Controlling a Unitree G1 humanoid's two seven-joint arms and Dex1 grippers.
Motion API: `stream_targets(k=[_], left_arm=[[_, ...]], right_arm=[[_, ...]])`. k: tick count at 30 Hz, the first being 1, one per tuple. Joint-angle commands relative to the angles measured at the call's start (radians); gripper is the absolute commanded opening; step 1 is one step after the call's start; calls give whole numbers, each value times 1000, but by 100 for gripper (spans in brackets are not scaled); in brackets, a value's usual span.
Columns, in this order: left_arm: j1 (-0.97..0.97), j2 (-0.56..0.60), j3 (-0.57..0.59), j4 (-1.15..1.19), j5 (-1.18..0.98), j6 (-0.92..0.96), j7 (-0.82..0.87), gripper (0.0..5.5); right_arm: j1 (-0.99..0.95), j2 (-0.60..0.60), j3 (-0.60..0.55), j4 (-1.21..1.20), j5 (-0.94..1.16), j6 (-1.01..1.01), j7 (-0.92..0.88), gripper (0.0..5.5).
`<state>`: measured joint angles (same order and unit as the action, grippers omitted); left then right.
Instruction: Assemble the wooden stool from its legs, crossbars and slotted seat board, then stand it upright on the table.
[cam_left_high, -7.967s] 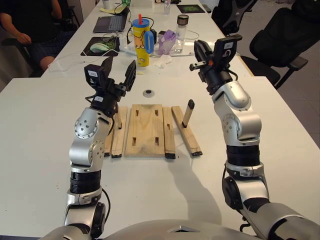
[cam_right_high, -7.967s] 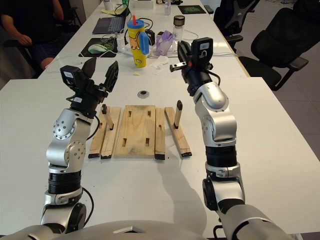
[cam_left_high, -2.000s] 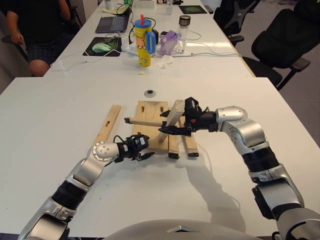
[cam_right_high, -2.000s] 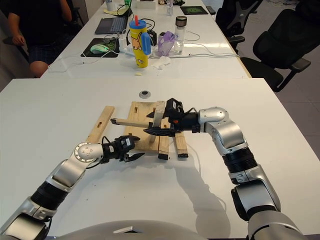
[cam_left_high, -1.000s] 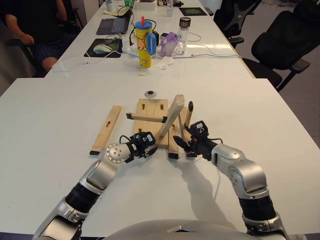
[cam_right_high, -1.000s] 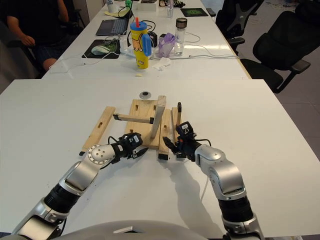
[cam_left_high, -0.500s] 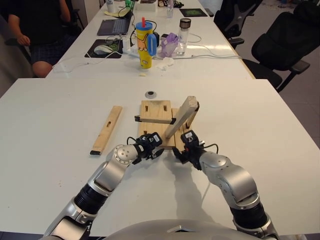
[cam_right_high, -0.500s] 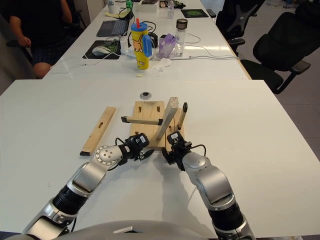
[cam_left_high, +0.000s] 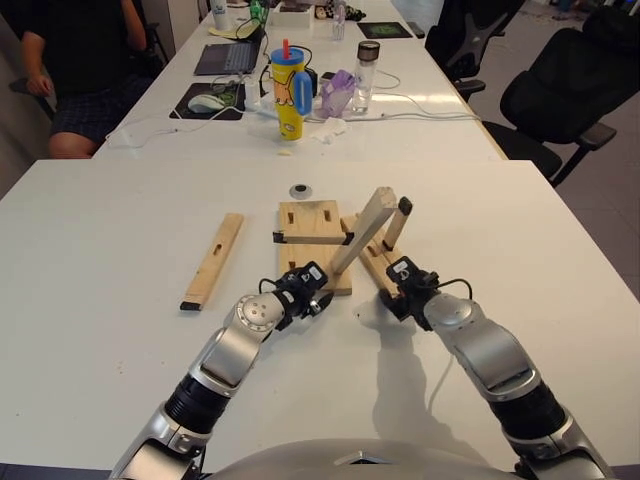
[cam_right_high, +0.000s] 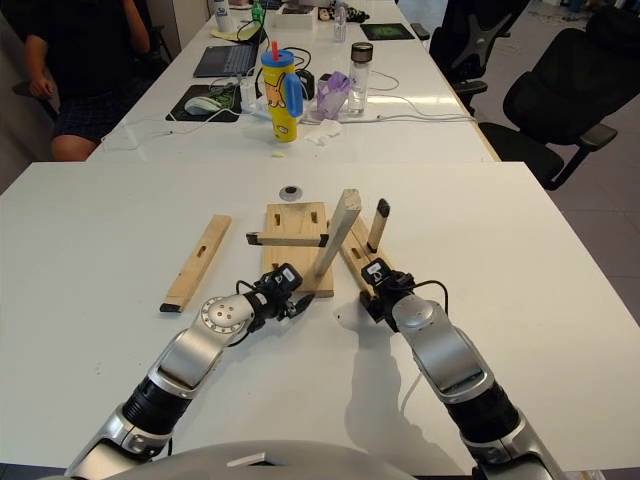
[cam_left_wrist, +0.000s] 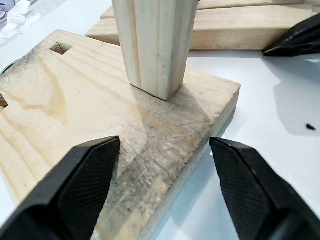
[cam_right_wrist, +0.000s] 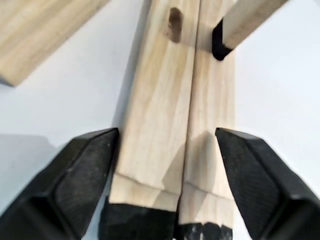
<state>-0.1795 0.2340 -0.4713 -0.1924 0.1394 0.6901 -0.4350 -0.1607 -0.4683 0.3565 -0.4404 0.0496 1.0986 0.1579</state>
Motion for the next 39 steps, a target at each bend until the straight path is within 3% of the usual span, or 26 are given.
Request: stream_targets(k=[1, 16, 32, 39], left_arm=[[40, 1, -2, 47, -9, 52, 0, 334], [34, 25, 14, 63, -14, 30, -7, 334], [44, 20, 12, 58, -18, 34, -1, 334], [37, 17, 9, 67, -18, 32, -4, 334]], right_arm=[[5, 87, -50, -58, 30, -59, 9, 360], [49, 169, -202, 56, 82, -55, 30, 360], [64, 204, -217, 23, 143, 106, 72, 360], [27, 193, -192, 88, 83, 67, 25, 360]])
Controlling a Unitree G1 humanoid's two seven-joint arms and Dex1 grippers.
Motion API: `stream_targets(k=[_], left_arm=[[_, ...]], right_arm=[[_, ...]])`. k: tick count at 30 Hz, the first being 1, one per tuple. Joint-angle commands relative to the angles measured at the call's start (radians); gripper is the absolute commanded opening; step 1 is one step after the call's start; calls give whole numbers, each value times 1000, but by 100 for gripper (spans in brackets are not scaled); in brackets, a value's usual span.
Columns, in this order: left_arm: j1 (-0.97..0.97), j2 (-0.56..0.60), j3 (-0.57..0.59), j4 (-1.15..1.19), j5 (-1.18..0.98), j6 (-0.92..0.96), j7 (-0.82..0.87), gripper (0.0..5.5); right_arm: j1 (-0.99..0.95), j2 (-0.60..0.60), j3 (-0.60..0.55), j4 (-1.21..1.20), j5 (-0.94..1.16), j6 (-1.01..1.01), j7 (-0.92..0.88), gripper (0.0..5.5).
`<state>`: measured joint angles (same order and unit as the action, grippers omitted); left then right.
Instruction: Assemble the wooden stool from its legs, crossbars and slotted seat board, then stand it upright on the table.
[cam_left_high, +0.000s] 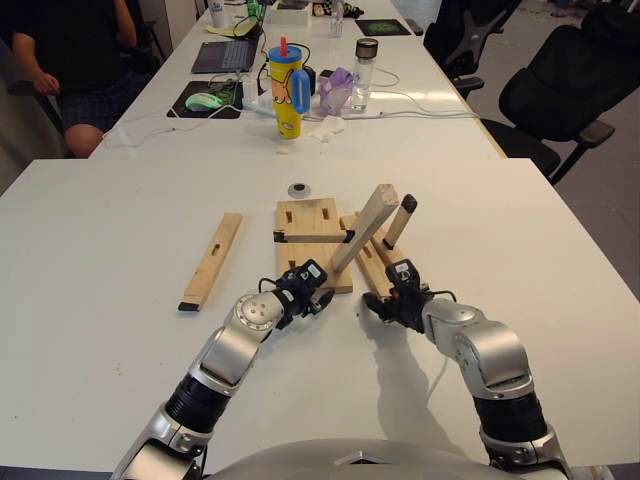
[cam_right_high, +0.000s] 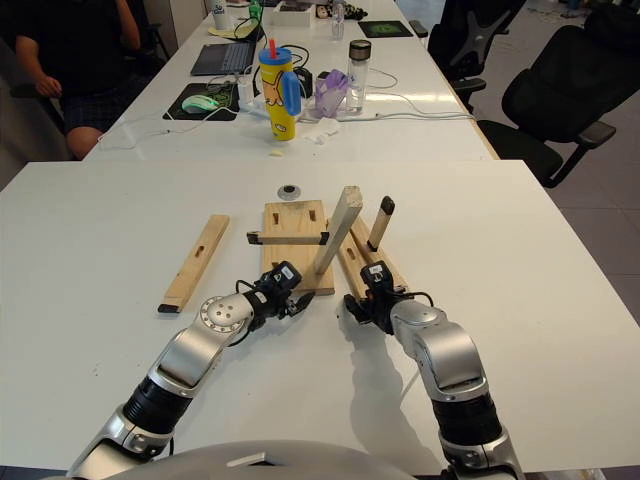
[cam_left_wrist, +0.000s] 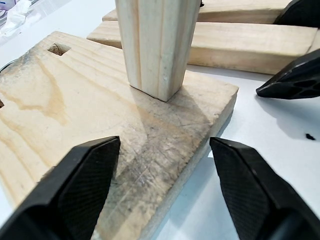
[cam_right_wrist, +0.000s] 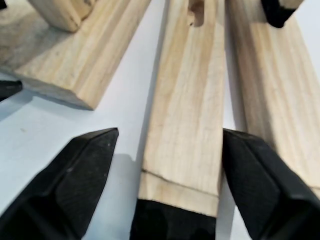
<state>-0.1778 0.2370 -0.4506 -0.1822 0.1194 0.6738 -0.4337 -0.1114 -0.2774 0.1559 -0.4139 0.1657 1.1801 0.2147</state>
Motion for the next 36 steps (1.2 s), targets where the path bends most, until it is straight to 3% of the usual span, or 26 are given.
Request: stream_targets(k=[1, 5, 14, 16, 22, 26, 31, 36], left_arm=[[33, 14, -15, 59, 4, 48, -6, 334], [28, 15, -30, 65, 16, 39, -4, 334], [-7, 26, 4, 63, 22, -145, 6, 334], [-16, 32, 25, 61, 18, -194, 8, 334], [-24, 82, 80, 40, 26, -358, 1, 334], [12, 158, 82, -6, 8, -428, -89, 334], [103, 310, 92, -103, -16, -384, -244, 334], [172, 468, 227, -218, -187, -244, -432, 334]], right_arm=[[-39, 2, 20, 79, -47, -35, -41, 360], [-62, 15, 43, 144, -64, -92, -46, 360], [25, -1, 103, 247, -97, -349, 4, 229], [32, 21, 64, 248, -65, -364, 10, 206], [6, 75, -46, 189, -38, -623, -11, 205], [-24, 110, -124, 120, 4, -693, -23, 205], [-94, 105, -194, 45, 45, -674, -26, 205], [-199, 105, -311, -12, 212, -685, 32, 205]])
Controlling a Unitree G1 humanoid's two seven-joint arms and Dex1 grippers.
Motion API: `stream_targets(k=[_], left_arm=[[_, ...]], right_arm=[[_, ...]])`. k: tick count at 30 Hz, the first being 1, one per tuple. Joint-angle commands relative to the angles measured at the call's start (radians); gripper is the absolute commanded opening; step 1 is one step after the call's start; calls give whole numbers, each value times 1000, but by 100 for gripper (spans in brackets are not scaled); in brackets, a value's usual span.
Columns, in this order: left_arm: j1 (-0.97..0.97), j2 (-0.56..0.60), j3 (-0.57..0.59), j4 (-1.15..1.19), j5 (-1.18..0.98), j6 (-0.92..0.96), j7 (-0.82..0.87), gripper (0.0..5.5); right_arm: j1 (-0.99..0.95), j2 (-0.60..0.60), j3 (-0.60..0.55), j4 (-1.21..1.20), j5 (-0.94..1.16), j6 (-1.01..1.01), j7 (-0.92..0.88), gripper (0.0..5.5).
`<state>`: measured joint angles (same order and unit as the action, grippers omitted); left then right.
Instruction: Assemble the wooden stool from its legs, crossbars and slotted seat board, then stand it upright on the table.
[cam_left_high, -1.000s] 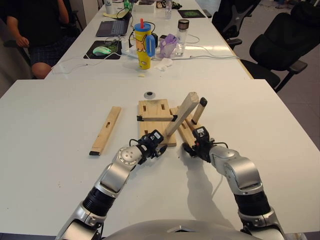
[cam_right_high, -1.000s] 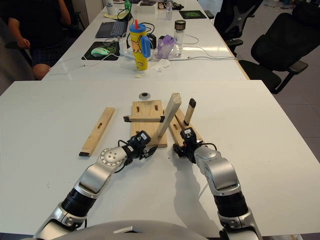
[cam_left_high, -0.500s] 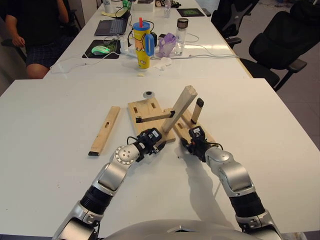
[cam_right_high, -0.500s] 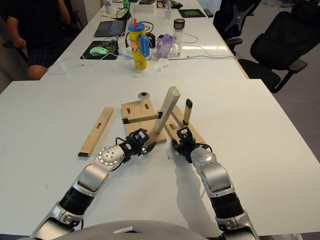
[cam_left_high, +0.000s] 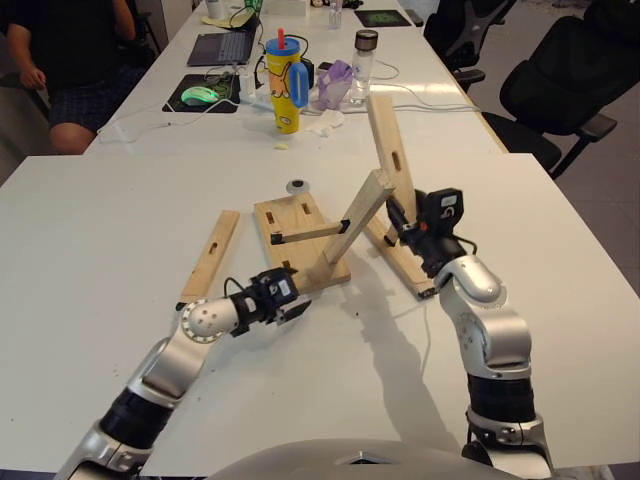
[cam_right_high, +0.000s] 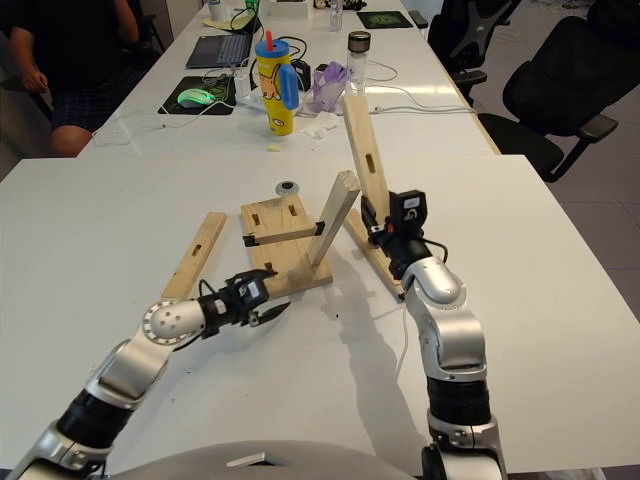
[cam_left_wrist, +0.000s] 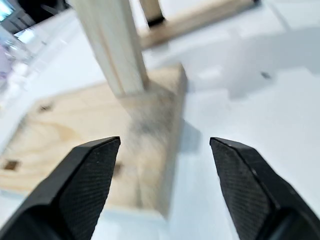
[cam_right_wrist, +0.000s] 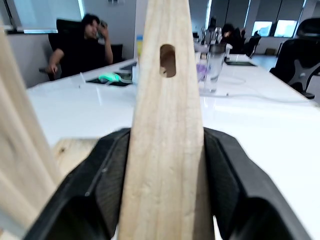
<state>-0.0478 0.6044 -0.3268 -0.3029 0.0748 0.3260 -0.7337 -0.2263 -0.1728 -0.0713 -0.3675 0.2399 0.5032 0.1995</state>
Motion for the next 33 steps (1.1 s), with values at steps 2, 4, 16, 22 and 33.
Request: stream_targets(k=[2, 4, 16, 22, 33], left_arm=[[45, 134, 225, -190, -377, 262, -236, 334], [5, 146, 347, -241, -620, 415, -293, 334], [-300, 79, 662, -107, -1377, 635, -52, 334], [-343, 75, 643, -47, -1533, 681, 54, 423], [-416, 93, 628, 9, -1691, 707, 106, 442]], right_arm=[[-132, 3, -151, -92, 318, 34, 97, 205], [-174, -15, -203, -115, 486, 86, 128, 205], [-52, -248, -159, -159, 1202, 444, 305, 205], [-3, -310, -119, -146, 1209, 459, 379, 205], [62, -394, -77, -121, 1205, 483, 543, 205]])
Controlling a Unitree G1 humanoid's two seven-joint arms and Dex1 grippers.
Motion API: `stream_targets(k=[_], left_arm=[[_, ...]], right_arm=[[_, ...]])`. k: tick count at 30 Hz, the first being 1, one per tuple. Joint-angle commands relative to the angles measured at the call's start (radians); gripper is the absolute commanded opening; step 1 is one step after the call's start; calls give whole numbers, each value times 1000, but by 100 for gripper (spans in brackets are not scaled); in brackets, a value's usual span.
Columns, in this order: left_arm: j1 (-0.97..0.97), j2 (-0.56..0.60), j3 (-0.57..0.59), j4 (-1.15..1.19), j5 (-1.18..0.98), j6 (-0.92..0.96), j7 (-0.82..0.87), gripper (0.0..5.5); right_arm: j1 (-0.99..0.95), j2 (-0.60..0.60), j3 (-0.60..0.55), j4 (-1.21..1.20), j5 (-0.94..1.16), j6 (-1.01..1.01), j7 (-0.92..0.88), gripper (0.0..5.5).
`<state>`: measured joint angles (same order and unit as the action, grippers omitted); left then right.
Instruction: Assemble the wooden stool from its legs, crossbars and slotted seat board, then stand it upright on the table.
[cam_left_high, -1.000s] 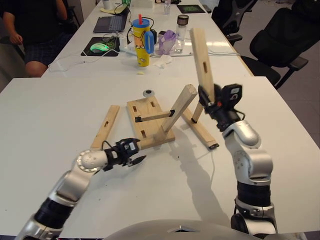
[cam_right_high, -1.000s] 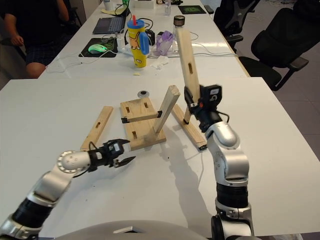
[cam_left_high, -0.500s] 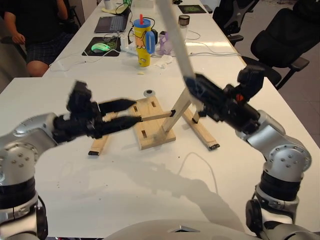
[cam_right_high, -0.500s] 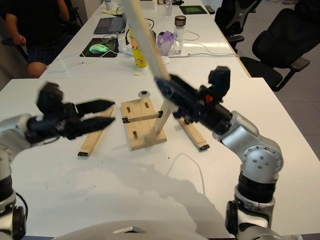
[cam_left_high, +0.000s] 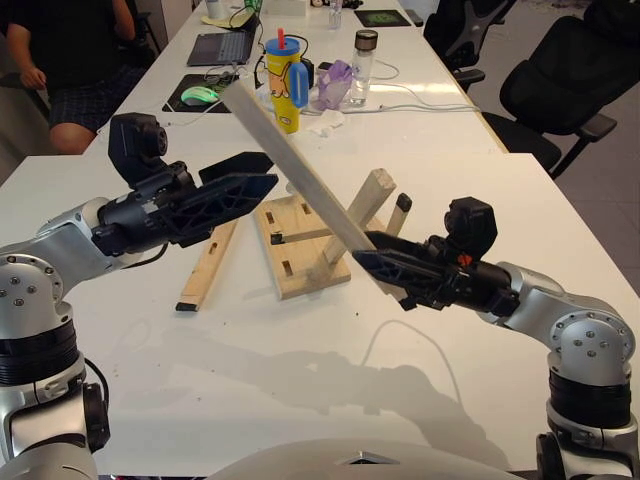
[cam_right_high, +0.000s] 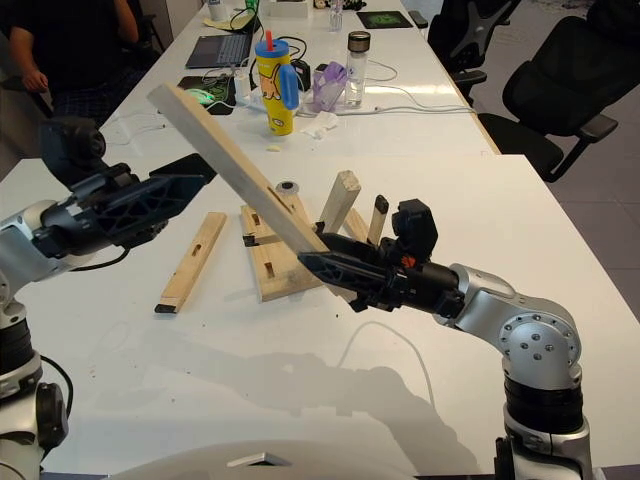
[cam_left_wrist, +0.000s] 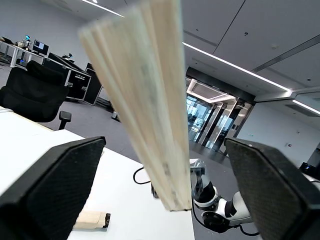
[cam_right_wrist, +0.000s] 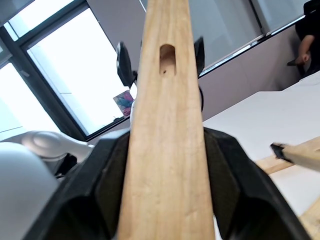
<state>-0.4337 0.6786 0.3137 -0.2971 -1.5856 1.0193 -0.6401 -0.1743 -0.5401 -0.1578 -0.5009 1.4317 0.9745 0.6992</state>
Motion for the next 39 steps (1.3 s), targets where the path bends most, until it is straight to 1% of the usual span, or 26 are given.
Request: stream_targets(k=[1, 5, 12, 16, 21, 24, 25, 27, 33, 35, 36, 39], left_arm=[[-32, 23, -16, 11, -39, 21, 16, 428], [-28, 48, -34, 22, -30, 48, -12, 372], [-23, 70, -42, 21, -44, 78, -41, 257], [-23, 73, -48, 18, -47, 86, -46, 211], [-20, 91, -60, 24, -16, 104, -73, 211], [14, 127, -77, 23, 72, 107, -121, 211], [29, 139, -79, 16, 97, 106, -137, 211], [56, 155, -68, 15, 123, 107, -159, 209], [135, 201, -25, 34, 197, 101, -226, 208], [159, 223, 10, 65, 228, 92, -246, 208], [166, 234, 22, 79, 245, 87, -260, 208], [199, 286, 43, 116, 340, 49, -327, 208]], right_arm=[[15, -33, 14, 15, 13, 15, 57, 205], [31, -44, 29, 20, 4, 18, 87, 205], [47, -65, 44, 5, -10, 20, 114, 205], [60, -75, 51, -1, -26, 10, 122, 205], [52, -70, 58, 11, -65, -10, 121, 205], [46, -67, 65, 47, -104, -17, 121, 205], [46, -69, 66, 55, -113, -17, 128, 241], [52, -77, 67, 58, -134, -23, 157, 265], [73, -76, 72, 74, -255, -86, 173, 359], [86, -73, 104, 77, -337, -121, 172, 365], [97, -76, 142, 70, -416, -162, 170, 365], [105, -37, 255, 85, -606, -267, 136, 365]])
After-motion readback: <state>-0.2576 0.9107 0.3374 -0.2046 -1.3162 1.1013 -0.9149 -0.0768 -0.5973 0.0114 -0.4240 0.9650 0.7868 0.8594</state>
